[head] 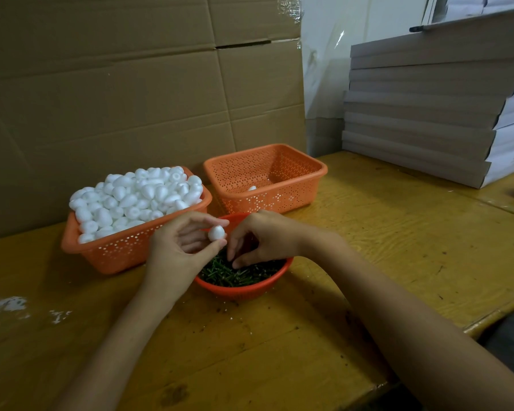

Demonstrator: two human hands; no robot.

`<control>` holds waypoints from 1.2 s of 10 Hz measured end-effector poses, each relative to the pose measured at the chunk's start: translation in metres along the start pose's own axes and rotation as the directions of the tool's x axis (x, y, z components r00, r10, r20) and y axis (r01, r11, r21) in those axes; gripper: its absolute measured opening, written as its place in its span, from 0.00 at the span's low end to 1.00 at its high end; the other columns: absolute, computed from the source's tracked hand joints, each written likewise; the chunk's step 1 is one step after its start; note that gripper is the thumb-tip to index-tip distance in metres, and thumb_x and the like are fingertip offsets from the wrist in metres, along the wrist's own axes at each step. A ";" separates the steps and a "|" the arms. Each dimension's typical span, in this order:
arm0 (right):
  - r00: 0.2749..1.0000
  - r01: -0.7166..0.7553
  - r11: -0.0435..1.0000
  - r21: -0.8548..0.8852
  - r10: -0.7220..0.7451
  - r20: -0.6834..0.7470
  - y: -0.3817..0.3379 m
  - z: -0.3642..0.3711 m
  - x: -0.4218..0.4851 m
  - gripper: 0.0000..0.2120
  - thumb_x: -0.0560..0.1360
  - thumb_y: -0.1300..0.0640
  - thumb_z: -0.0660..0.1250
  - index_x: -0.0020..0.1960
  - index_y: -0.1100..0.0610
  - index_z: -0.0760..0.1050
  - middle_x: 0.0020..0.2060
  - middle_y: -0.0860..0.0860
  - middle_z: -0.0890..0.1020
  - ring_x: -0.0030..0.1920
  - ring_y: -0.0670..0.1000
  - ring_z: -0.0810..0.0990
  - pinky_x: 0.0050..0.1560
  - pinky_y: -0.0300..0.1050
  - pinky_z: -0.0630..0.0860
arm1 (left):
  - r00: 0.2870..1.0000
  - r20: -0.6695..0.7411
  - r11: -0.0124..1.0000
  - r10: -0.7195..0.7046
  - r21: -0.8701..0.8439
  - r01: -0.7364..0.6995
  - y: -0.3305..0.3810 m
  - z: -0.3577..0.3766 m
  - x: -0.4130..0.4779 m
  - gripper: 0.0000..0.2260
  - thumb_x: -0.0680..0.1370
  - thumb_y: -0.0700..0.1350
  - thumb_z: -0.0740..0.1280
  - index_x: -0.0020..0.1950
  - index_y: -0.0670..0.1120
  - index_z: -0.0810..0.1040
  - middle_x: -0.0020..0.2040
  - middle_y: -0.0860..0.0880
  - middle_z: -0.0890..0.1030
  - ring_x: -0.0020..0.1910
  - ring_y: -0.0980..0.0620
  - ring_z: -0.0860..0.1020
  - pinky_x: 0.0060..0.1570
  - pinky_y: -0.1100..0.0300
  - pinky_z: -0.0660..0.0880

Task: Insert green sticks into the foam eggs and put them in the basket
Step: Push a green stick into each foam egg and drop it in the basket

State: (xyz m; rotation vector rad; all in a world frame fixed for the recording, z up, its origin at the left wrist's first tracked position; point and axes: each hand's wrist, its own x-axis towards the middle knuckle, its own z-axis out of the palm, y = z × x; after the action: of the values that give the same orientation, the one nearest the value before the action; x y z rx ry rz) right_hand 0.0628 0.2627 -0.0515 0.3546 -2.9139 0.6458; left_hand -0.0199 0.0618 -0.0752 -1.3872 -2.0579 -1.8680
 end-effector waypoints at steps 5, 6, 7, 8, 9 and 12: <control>1.000 0.006 1.000 -0.003 -0.006 0.013 0.002 0.000 0.001 0.08 0.75 0.52 0.78 0.54 0.49 0.86 0.50 0.41 0.87 0.53 0.39 0.84 0.59 0.50 0.79 | 0.999 -0.003 0.999 0.051 0.007 -0.051 -0.006 -0.001 0.002 0.18 0.71 0.28 0.79 0.48 0.52 0.84 0.54 0.50 0.87 0.55 0.49 0.88 0.55 0.58 0.84; 1.000 0.000 1.000 -0.003 0.000 0.013 0.002 0.001 0.001 0.08 0.75 0.52 0.78 0.54 0.48 0.86 0.50 0.41 0.87 0.53 0.39 0.83 0.59 0.50 0.79 | 1.000 -0.005 1.000 0.003 -0.008 -0.003 -0.003 -0.001 0.001 0.14 0.73 0.31 0.79 0.51 0.48 0.84 0.54 0.52 0.88 0.54 0.52 0.88 0.54 0.60 0.84; 1.000 0.000 1.000 -0.003 0.000 0.005 0.002 0.001 0.001 0.08 0.75 0.51 0.78 0.54 0.48 0.86 0.50 0.41 0.87 0.52 0.39 0.83 0.59 0.50 0.79 | 1.000 -0.008 1.000 -0.008 -0.014 0.008 0.000 0.000 0.000 0.13 0.73 0.32 0.79 0.52 0.46 0.83 0.54 0.52 0.89 0.54 0.52 0.88 0.54 0.60 0.84; 1.000 0.002 1.000 -0.001 -0.002 0.001 0.002 0.001 0.001 0.08 0.75 0.51 0.78 0.53 0.48 0.86 0.49 0.41 0.87 0.52 0.39 0.83 0.58 0.50 0.79 | 1.000 -0.004 1.000 0.003 -0.020 -0.003 0.003 0.002 0.000 0.12 0.74 0.32 0.78 0.53 0.44 0.83 0.53 0.52 0.89 0.54 0.53 0.88 0.54 0.62 0.83; 1.000 0.004 1.000 0.000 -0.004 -0.001 0.002 0.001 0.001 0.08 0.75 0.51 0.78 0.53 0.48 0.87 0.49 0.41 0.87 0.51 0.39 0.83 0.58 0.48 0.79 | 1.000 0.009 1.000 0.018 -0.006 -0.018 0.002 0.001 0.000 0.12 0.75 0.32 0.78 0.54 0.45 0.84 0.54 0.51 0.89 0.55 0.52 0.87 0.56 0.60 0.83; 1.000 0.006 1.000 -0.005 -0.006 0.004 0.003 0.001 0.002 0.08 0.75 0.51 0.78 0.54 0.48 0.86 0.50 0.41 0.87 0.52 0.38 0.83 0.58 0.47 0.79 | 0.999 0.038 0.998 0.028 0.049 -0.030 -0.001 0.000 0.001 0.13 0.74 0.33 0.79 0.53 0.47 0.86 0.53 0.52 0.89 0.56 0.51 0.86 0.54 0.60 0.82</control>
State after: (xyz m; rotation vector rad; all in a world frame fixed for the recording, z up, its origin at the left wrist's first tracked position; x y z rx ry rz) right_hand 0.0604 0.2646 -0.0531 0.3648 -2.9168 0.6373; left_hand -0.0214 0.0630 -0.0754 -1.4429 -2.0738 -1.7816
